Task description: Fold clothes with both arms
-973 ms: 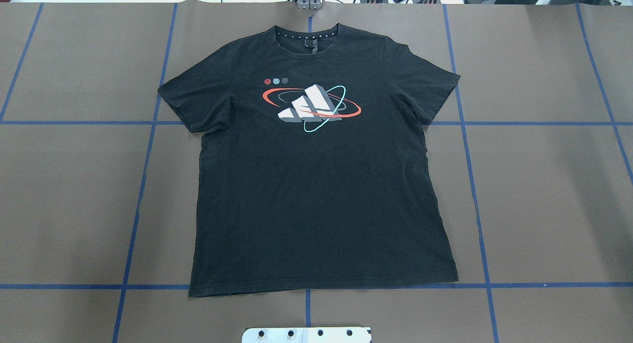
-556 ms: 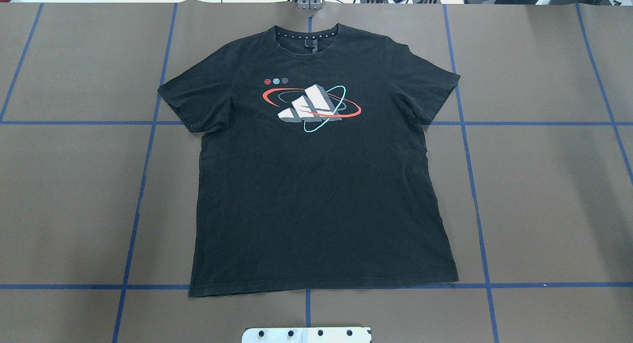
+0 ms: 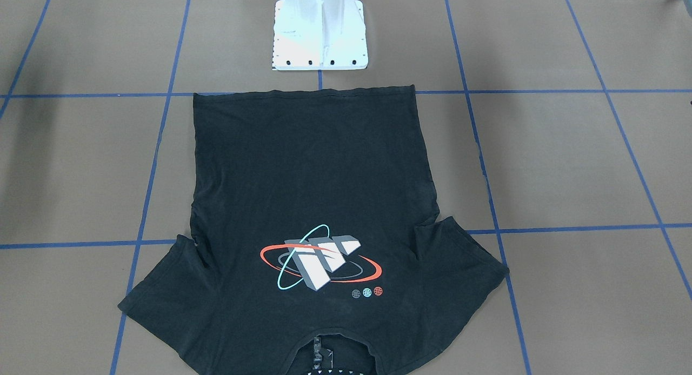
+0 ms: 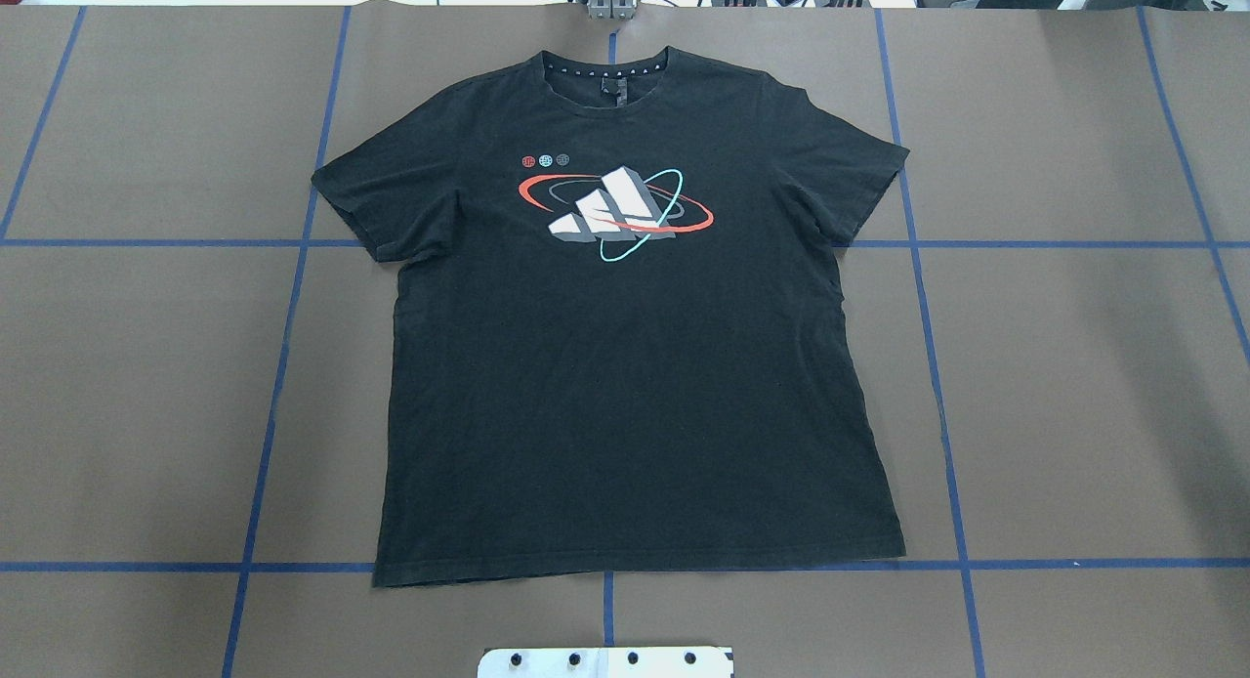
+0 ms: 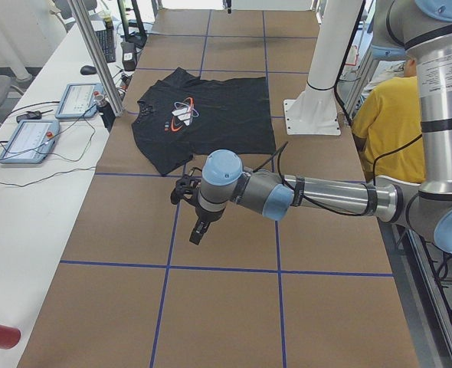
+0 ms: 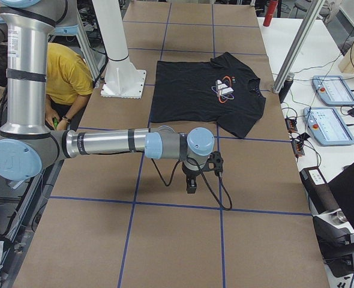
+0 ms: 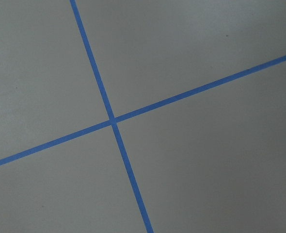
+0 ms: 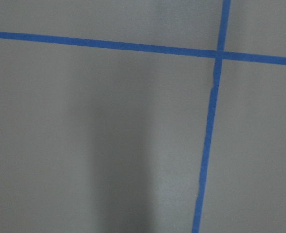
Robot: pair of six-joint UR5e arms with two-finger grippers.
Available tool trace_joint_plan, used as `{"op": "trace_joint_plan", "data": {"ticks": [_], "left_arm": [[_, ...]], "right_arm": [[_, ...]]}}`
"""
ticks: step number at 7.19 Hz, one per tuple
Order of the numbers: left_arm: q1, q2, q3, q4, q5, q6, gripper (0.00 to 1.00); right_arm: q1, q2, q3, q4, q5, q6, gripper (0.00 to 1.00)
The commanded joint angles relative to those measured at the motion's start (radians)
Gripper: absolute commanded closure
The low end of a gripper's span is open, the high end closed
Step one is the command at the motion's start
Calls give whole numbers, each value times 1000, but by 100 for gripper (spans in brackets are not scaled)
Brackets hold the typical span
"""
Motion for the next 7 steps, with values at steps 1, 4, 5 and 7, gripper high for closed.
{"op": "trace_joint_plan", "data": {"ticks": [1,4,5,7], "left_arm": [[5,0,3,-70,-21,-1,0],[5,9,14,-76,-56,-2,0],[5,9,15,-82,-59,-6,0],[6,8,15,-85,-53,-11,0]], "right_arm": [[-72,190,-116,31,4,211,0],[-263,468,-403,402,-31,793,2],[-305,521,-475,477,-96,847,4],[-334,626,-622,586,-170,883,4]]}}
